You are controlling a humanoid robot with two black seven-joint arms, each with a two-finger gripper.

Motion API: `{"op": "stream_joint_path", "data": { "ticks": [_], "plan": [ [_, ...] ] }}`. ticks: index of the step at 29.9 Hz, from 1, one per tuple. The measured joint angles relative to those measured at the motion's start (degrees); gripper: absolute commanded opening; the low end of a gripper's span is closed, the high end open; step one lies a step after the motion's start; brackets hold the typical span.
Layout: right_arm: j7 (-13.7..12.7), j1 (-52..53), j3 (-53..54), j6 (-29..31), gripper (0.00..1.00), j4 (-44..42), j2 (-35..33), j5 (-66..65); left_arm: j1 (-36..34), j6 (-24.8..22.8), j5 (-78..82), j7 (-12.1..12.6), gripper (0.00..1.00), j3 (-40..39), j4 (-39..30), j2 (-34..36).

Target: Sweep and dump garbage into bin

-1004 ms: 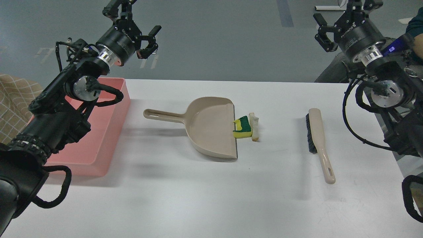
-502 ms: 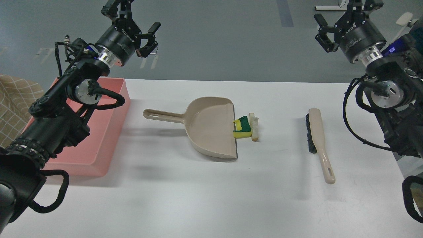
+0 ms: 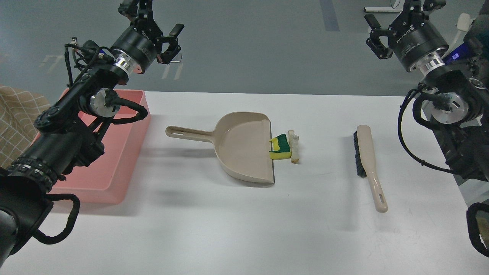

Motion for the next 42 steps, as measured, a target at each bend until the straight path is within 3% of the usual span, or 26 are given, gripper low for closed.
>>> {"op": "stream_joint_path", "data": {
  "ticks": [11, 29, 33, 42],
  "plan": [
    [0.07, 0.52, 0.13, 0.00, 1.00, 0.59, 0.45, 0.02, 2.04, 2.40, -0.05, 0.31, 0.98, -0.80, -7.73, -0.48],
    [0.50, 0.89, 0.15, -0.01, 1.00, 0.63, 0.27, -0.05, 4.08, 5.75, 2.80, 0.65, 0.98, 0.23, -12.87, 1.25],
    [0.53, 0.90, 0.10, 0.00, 1.00, 0.60, -0.08, -0.06, 7.72, 6.90, 6.94, 0.63, 0.98, 0.30, -18.36, 3.31],
    [0.53, 0.88, 0.05, -0.73, 1.00, 0.53, -0.42, -0.07, 20.31, 14.95, 27.09, 0.94, 0.98, 1.43, -38.40, 11.49]
  ]
}}
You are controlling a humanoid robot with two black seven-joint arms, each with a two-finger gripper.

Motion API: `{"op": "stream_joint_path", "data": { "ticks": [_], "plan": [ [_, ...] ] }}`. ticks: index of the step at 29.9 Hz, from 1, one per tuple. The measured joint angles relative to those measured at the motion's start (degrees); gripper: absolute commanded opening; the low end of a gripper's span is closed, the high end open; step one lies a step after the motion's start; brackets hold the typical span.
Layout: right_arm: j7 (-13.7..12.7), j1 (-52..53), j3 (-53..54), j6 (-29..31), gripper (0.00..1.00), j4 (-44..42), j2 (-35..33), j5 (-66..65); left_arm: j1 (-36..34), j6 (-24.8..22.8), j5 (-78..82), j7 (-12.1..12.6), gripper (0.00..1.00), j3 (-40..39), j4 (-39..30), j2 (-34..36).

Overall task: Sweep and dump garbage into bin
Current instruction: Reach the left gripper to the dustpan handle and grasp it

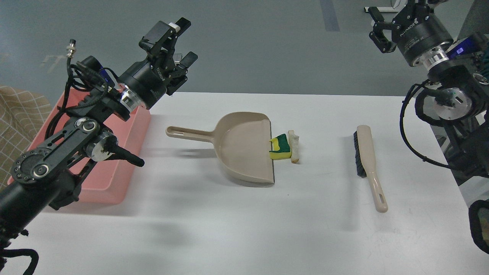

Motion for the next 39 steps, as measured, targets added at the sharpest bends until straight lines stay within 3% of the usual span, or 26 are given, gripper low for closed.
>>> {"op": "stream_joint_path", "data": {
  "ticks": [8, 16, 23, 29, 39],
  "plan": [
    [-0.05, -0.29, 0.00, -0.58, 1.00, 0.01, 0.05, 0.00, 9.74, 4.12, 14.87, 3.92, 0.98, -0.07, -11.59, 7.43],
    [-0.05, -0.60, 0.00, -0.94, 1.00, 0.01, 0.02, 0.00, 20.15, 9.18, 17.22, 4.34, 0.98, -0.30, -14.12, 7.41],
    [-0.06, -0.72, -0.11, -0.94, 1.00, 0.00, -0.04, 0.00, 23.78, 11.91, 17.31, 4.35, 0.98, 0.08, -9.18, 3.78],
    [-0.07, -0.73, -0.10, -0.95, 1.00, 0.01, -0.02, 0.00, 24.14, 12.78, 17.32, 4.28, 0.98, 0.08, -1.60, -1.08],
    [-0.07, -0.73, -0.04, -0.95, 1.00, 0.01, 0.12, 0.03, 23.69, 14.46, 17.98, 3.96, 0.98, 0.01, 3.65, -4.68]
  ]
}}
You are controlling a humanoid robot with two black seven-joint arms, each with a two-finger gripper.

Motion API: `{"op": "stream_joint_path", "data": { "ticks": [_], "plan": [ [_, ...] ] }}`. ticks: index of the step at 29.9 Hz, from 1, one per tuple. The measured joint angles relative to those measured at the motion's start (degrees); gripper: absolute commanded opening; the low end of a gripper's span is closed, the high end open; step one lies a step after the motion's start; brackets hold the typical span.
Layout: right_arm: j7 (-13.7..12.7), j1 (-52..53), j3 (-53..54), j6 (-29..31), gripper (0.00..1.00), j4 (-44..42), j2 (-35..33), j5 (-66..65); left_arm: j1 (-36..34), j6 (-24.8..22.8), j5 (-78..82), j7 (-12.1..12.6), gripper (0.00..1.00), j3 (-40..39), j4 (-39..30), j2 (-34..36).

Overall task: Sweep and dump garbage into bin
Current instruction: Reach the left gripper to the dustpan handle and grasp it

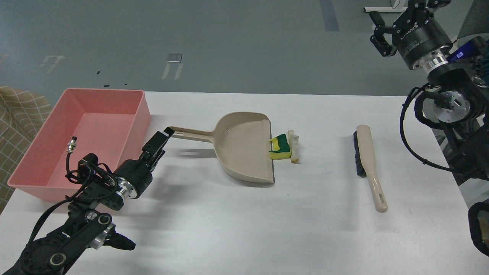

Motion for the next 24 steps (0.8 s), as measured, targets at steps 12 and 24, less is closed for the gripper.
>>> {"op": "stream_joint_path", "data": {
  "ticks": [12, 24],
  "plan": [
    [0.00, 0.08, -0.05, -0.57, 1.00, 0.00, 0.25, -0.01, -3.66, 1.21, 0.15, -0.22, 0.98, 0.00, 5.16, -5.14],
    [0.00, -0.05, -0.07, -0.62, 1.00, 0.00, 0.30, -0.03, -9.26, 3.78, 0.20, -0.13, 0.98, 4.38, 10.99, -8.69]
  ]
}}
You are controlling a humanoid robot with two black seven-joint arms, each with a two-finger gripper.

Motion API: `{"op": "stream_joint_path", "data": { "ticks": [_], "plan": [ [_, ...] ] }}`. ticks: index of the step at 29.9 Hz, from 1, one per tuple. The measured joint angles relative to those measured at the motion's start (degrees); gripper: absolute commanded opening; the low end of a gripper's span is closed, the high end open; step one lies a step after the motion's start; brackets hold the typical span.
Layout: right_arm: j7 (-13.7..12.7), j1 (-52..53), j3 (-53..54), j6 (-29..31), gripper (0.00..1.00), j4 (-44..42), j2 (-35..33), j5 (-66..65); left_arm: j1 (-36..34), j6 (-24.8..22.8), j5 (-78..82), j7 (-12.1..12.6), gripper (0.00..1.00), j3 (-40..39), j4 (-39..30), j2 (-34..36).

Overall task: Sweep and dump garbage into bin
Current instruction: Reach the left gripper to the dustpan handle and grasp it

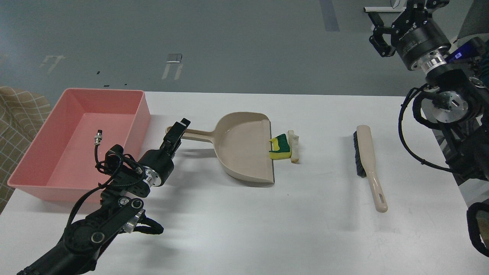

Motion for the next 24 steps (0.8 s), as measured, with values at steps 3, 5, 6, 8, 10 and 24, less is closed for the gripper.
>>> {"op": "stream_joint_path", "data": {
  "ticks": [3, 5, 6, 8, 10, 24],
  "plan": [
    [0.00, -0.03, 0.00, 0.00, 1.00, 0.00, 0.06, 0.00, -0.71, 0.37, -0.05, 0.00, 0.97, 0.45, 0.58, -0.45],
    [0.00, -0.03, 0.00, 0.00, 1.00, 0.00, 0.06, 0.00, -1.15, 0.51, -0.07, 0.00, 0.95, 0.53, 1.35, -0.74],
    [0.00, -0.03, 0.00, 0.00, 1.00, 0.00, 0.07, 0.00, -1.32, 0.58, -0.08, 0.00, 0.95, 0.55, 1.74, -0.84],
    [0.00, -0.03, 0.00, 0.00, 1.00, 0.00, 0.07, 0.00, -1.83, 0.97, -0.14, 0.00, 0.93, 0.55, 2.46, -1.36],
    [0.00, -0.03, 0.00, 0.00, 1.00, 0.00, 0.07, 0.00, -2.37, 1.68, -0.16, 0.00, 0.89, 0.55, 2.92, -1.93],
    [0.00, -0.10, 0.00, -0.08, 1.00, 0.00, 0.06, 0.00, -3.35, 2.02, -0.16, 0.11, 0.00, 0.76, 3.27, -2.33]
  ]
}}
